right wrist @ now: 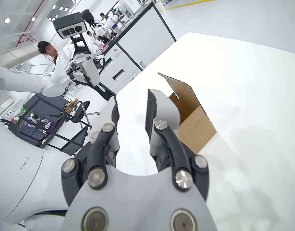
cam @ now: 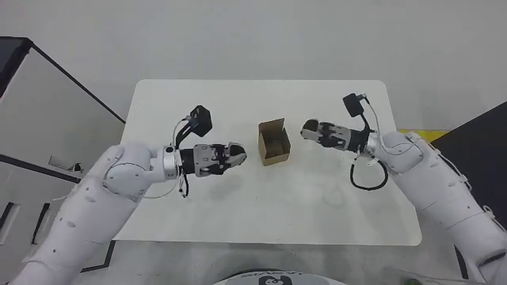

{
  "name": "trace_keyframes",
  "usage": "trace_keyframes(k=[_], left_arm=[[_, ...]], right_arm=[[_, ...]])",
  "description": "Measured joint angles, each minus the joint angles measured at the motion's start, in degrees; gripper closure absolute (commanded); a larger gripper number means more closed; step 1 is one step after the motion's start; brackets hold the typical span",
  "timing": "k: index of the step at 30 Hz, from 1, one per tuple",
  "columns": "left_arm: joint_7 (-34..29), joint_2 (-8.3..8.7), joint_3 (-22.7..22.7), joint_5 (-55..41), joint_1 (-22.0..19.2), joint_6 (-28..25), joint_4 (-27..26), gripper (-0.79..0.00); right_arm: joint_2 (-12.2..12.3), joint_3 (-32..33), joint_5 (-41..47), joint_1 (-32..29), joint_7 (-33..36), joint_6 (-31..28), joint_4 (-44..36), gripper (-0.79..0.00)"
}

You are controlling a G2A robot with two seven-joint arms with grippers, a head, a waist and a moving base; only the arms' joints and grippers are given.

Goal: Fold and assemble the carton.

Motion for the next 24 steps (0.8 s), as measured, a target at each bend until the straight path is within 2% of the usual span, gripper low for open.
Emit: trace_keyframes(k=[4, 12, 15, 18, 24], left_arm=[[2.51, -1.7, 5.74, -6.63, -2.97, 5.11, 4.39, 0.0], [2.74, -1.78, 6.03, -6.4, -3.01, 6.04, 5.02, 0.0], [4.41, -2.27, 7.41, -4.63, -2.46, 9.84, 5.65, 0.0], [7.51, -3.51, 10.67, -4.89, -3.42, 10.75, 7.59, 0.0], [14.39, -6.83, 17.67, -4.72, -8.08, 12.39, 13.95, 0.0]], right_arm=[[-0.35, -0.43, -1.2, 0.31, 0.92, 2.87, 1.55, 0.0], [-0.4, -0.42, -1.9, 0.28, 0.67, 3.61, 1.92, 0.0], [-0.84, -0.65, -4.74, 0.01, -1.48, 8.15, 2.54, 0.0], [-1.49, -1.22, -6.31, 0.21, -3.6, 10.71, 3.82, 0.0], [-3.09, -3.31, -7.51, 1.24, -5.29, 12.42, 6.39, 0.0]])
